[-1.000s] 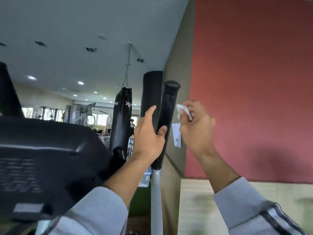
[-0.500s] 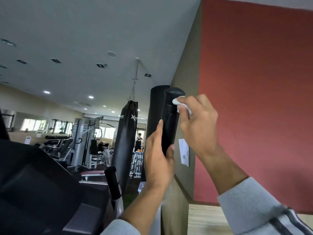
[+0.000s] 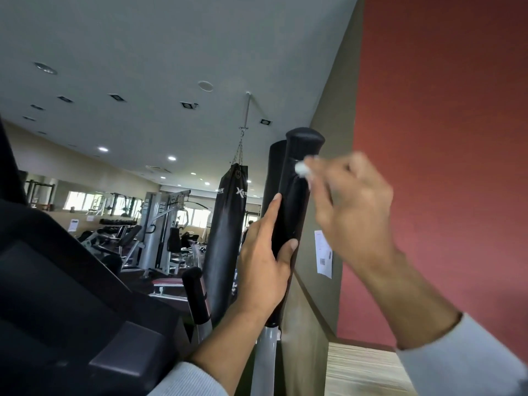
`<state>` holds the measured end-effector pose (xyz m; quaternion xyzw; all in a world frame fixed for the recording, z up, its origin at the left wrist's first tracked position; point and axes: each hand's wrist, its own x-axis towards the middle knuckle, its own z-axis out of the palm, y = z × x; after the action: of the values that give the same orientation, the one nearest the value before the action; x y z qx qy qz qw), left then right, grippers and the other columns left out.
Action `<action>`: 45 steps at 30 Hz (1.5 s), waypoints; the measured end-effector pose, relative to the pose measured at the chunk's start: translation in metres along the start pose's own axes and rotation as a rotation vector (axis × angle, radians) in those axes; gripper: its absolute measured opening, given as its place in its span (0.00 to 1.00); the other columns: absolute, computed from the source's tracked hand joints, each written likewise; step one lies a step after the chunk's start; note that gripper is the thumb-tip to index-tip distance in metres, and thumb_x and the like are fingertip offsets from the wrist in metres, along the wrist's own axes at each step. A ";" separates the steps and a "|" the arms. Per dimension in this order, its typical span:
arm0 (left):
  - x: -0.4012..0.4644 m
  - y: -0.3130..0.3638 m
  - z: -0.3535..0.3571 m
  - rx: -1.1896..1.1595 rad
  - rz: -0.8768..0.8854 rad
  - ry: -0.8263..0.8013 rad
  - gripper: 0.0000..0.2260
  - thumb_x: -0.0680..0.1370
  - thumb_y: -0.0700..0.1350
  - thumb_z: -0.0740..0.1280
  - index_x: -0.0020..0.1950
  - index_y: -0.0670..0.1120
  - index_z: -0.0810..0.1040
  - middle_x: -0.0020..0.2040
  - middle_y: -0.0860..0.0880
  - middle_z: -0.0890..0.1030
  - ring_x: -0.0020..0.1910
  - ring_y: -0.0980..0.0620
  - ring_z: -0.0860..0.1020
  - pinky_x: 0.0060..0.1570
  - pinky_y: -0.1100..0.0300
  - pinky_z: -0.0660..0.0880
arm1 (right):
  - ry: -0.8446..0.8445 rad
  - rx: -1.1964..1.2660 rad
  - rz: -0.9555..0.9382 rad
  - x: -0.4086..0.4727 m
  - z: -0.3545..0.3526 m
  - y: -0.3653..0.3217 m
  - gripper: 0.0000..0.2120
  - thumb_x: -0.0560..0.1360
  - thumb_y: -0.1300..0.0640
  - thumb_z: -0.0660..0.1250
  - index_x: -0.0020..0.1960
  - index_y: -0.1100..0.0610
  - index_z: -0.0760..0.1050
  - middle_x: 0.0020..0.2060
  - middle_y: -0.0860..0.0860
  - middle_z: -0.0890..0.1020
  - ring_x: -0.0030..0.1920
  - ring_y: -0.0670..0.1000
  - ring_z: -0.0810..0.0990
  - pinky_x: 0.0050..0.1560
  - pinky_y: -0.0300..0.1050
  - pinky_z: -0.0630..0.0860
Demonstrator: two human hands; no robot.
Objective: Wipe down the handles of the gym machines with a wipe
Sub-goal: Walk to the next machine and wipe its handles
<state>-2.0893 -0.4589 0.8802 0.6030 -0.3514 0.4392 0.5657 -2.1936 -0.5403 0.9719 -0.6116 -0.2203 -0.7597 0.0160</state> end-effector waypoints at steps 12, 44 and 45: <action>0.000 -0.007 -0.003 -0.119 -0.099 -0.035 0.39 0.73 0.41 0.74 0.72 0.72 0.58 0.68 0.58 0.74 0.68 0.61 0.72 0.68 0.52 0.73 | -0.381 -0.208 -0.135 -0.020 0.009 0.003 0.16 0.68 0.70 0.73 0.56 0.64 0.80 0.43 0.59 0.76 0.37 0.60 0.80 0.30 0.47 0.79; -0.001 -0.012 -0.004 -0.128 -0.077 -0.045 0.40 0.74 0.42 0.74 0.69 0.76 0.57 0.67 0.60 0.74 0.66 0.62 0.73 0.67 0.52 0.74 | -0.061 -0.005 0.024 0.005 -0.003 0.004 0.08 0.77 0.63 0.67 0.54 0.60 0.82 0.39 0.56 0.73 0.32 0.50 0.72 0.31 0.44 0.75; -0.001 -0.012 -0.005 -0.130 -0.078 -0.045 0.40 0.74 0.42 0.74 0.68 0.77 0.57 0.67 0.60 0.74 0.66 0.62 0.73 0.67 0.52 0.74 | -0.026 -0.006 0.041 0.015 -0.001 0.005 0.08 0.77 0.63 0.66 0.54 0.60 0.82 0.39 0.56 0.74 0.32 0.51 0.73 0.32 0.45 0.75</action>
<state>-2.0795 -0.4530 0.8752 0.5880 -0.3681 0.3794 0.6122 -2.1962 -0.5418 0.9876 -0.6258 -0.2058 -0.7519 0.0267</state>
